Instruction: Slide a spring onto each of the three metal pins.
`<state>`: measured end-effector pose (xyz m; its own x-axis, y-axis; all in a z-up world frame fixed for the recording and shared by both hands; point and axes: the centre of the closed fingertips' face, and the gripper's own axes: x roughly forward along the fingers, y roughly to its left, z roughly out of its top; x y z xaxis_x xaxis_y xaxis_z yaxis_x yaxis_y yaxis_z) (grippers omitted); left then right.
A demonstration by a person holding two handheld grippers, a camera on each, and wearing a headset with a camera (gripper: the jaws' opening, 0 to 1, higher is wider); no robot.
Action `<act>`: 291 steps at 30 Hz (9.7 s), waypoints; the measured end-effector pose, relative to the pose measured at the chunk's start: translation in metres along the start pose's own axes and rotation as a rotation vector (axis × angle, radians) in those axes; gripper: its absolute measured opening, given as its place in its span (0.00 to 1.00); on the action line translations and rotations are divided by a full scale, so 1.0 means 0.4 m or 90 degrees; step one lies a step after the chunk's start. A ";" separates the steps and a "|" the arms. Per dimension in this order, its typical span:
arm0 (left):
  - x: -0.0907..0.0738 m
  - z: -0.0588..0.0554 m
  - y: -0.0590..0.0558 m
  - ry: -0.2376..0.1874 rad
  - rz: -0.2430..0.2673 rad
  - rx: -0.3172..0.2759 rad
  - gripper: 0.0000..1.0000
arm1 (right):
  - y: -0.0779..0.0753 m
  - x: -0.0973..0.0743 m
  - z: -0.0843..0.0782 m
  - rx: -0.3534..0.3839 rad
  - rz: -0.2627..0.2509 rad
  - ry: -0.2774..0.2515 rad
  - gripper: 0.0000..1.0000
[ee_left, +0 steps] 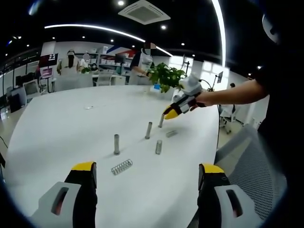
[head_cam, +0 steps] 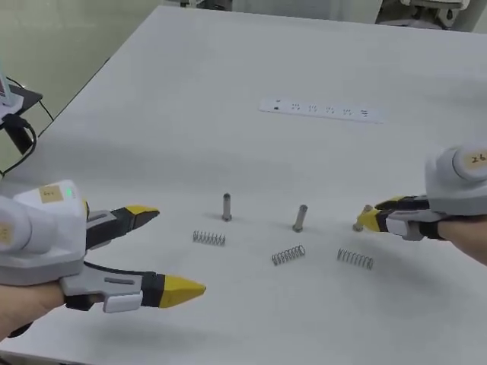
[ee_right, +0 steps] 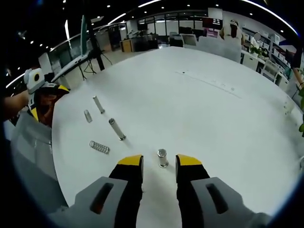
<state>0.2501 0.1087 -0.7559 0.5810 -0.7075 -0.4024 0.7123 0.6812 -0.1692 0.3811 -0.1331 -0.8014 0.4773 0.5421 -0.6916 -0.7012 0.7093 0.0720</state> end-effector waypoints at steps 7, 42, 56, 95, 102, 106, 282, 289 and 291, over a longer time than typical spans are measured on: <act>0.005 -0.002 -0.002 0.005 -0.003 -0.004 0.86 | 0.016 -0.014 0.004 0.002 0.010 -0.024 0.38; 0.008 -0.004 0.022 -0.006 -0.011 0.006 0.92 | 0.122 -0.090 -0.073 -0.217 0.068 -0.036 0.64; 0.007 -0.002 0.021 -0.006 -0.010 0.009 0.91 | 0.140 -0.107 -0.116 -0.229 0.080 -0.020 0.60; -0.001 -0.008 0.015 0.003 -0.011 0.016 0.89 | 0.146 -0.044 -0.117 -0.329 0.155 0.079 0.41; -0.001 -0.012 0.011 0.003 -0.015 0.012 0.89 | 0.140 -0.020 -0.115 -0.342 0.164 0.111 0.32; -0.002 -0.014 0.011 0.004 -0.015 0.012 0.88 | 0.142 -0.012 -0.116 -0.346 0.172 0.127 0.25; 0.276 0.043 -0.279 -0.003 -0.263 0.149 0.02 | 0.441 -0.179 0.047 -0.432 0.321 -0.031 0.08; 0.277 0.043 -0.281 -0.003 -0.259 0.154 0.02 | 0.460 -0.173 0.061 -0.432 0.323 -0.050 0.08; 0.277 0.045 -0.282 -0.004 -0.257 0.157 0.02 | 0.466 -0.172 0.064 -0.435 0.323 -0.056 0.08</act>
<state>0.2411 -0.0497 -0.7653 0.2399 -0.9085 -0.3422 0.9537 0.2865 -0.0919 0.2311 -0.0268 -0.7219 0.0393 0.7739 -0.6321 -0.9930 -0.0404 -0.1112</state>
